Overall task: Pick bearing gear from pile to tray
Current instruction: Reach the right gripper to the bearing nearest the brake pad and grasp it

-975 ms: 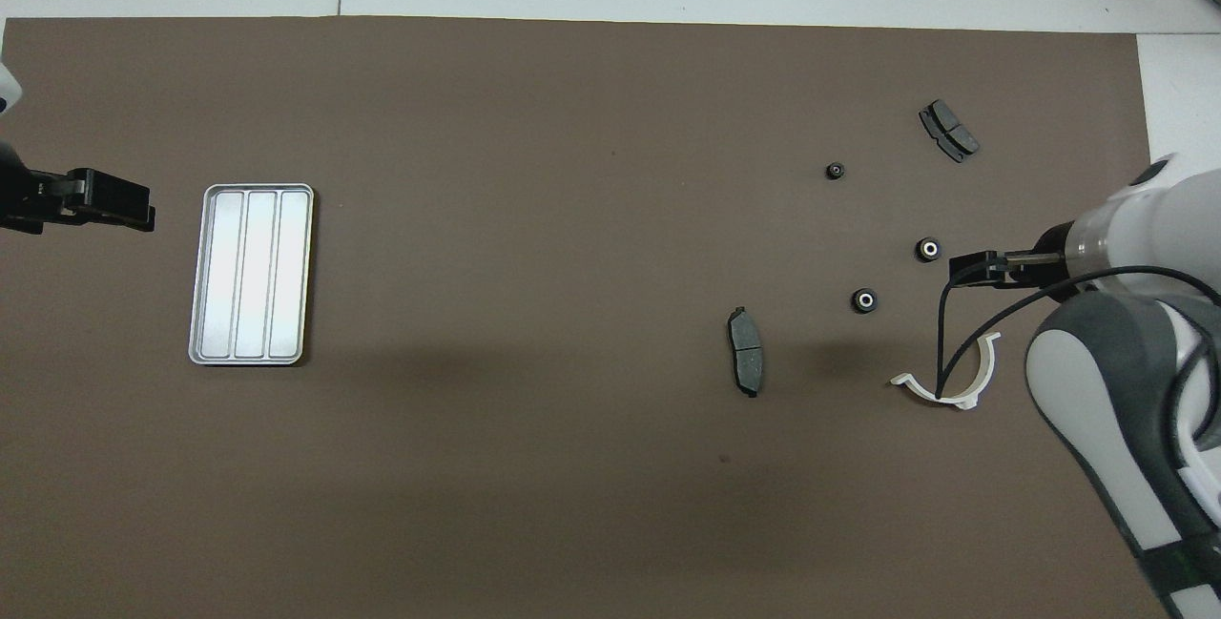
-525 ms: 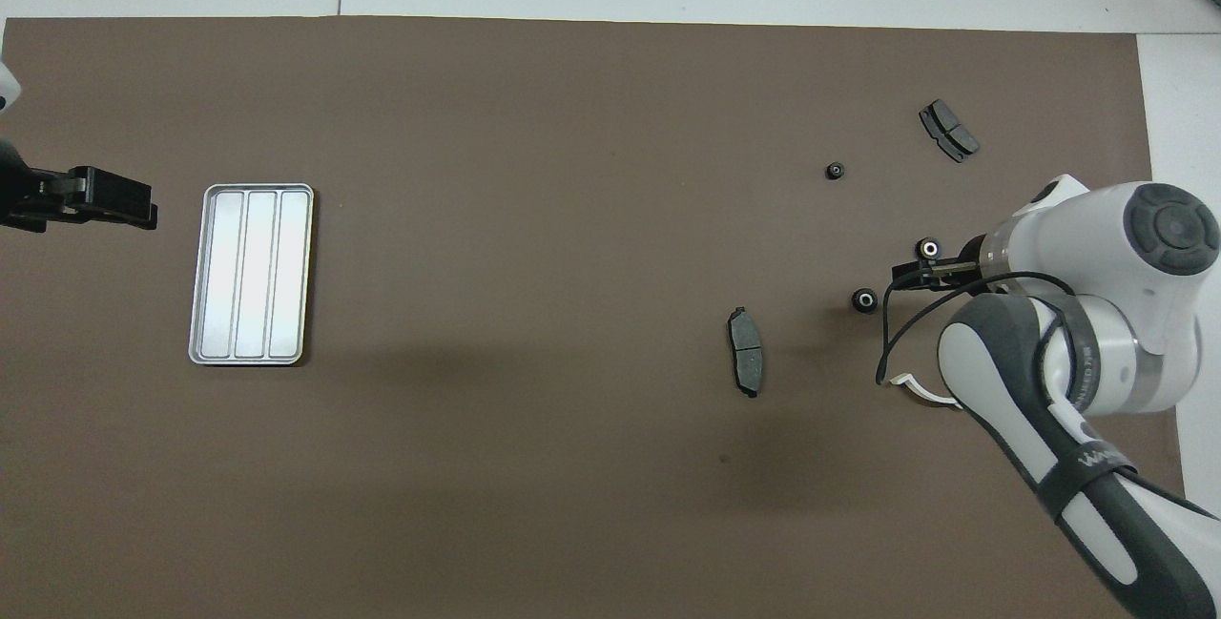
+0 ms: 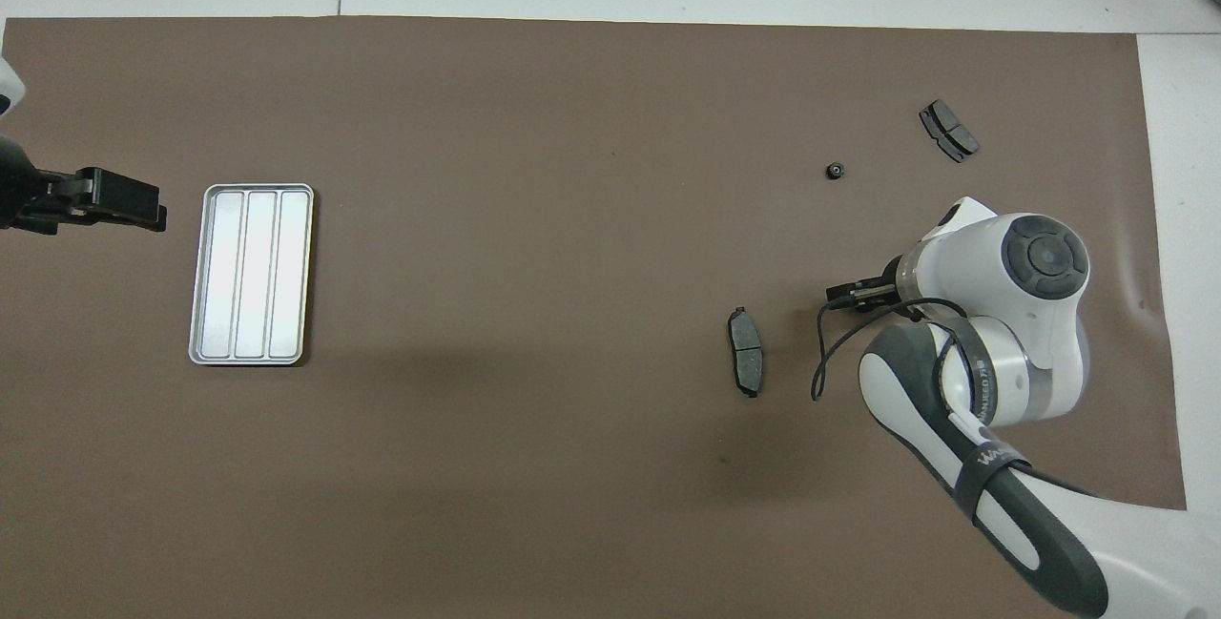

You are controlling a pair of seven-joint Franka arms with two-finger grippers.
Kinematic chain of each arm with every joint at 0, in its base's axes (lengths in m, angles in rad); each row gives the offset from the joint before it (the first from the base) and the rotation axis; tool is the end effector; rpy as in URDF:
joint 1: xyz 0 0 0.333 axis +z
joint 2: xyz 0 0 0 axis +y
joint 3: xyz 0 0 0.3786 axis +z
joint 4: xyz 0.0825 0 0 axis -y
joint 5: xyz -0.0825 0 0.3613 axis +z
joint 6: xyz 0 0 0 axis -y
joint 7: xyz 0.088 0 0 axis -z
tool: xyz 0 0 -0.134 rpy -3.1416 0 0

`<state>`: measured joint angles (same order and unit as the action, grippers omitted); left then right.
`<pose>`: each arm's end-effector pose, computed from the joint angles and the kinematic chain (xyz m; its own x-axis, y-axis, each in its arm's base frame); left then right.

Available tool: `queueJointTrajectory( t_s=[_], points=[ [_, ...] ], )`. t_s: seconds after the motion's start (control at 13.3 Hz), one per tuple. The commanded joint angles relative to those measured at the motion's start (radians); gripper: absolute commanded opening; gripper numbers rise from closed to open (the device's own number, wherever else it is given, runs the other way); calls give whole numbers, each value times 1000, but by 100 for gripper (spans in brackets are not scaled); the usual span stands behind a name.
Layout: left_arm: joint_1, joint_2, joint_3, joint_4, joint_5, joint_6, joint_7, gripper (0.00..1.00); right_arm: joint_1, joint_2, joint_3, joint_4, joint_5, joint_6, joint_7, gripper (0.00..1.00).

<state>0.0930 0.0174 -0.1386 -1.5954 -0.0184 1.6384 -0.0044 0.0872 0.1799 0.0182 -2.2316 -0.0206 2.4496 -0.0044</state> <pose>0.5442 -0.0264 0.6458 0.9989 -0.0398 0.0257 -0.0404 -0.9990 0.0209 0.5414 0.0567 0.3460 0.9914 0.1248 0.0380 0.1245 -0.9922 0.0107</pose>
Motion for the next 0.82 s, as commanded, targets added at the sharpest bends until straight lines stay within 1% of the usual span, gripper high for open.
queueJointTrajectory(
  t_s=[0.0,0.22,0.38,0.45,0.53,0.6,0.75],
  points=[
    [-3,-39,2,-38,-12,-17,-3,100,-6,-10,0,-33,11,31,-14,80],
    [1,-39,2,-44,-12,-19,-6,100,-4,-10,0,-33,11,35,-14,53],
    [4,-39,2,-44,-14,-14,-5,100,-6,-10,0,-33,11,35,-16,24],
    [4,-39,4,-44,-14,-12,-5,100,-4,-10,0,-33,11,32,-14,21],
    [4,-39,4,-44,-12,-9,-5,100,-4,-10,0,-31,11,28,-13,12],
    [5,-39,4,-44,-12,-9,-5,100,-4,-13,0,-20,11,28,-14,0],
    [5,-39,4,-46,-12,-9,-5,100,-4,-22,5,24,11,0,-11,0]
  ],
)
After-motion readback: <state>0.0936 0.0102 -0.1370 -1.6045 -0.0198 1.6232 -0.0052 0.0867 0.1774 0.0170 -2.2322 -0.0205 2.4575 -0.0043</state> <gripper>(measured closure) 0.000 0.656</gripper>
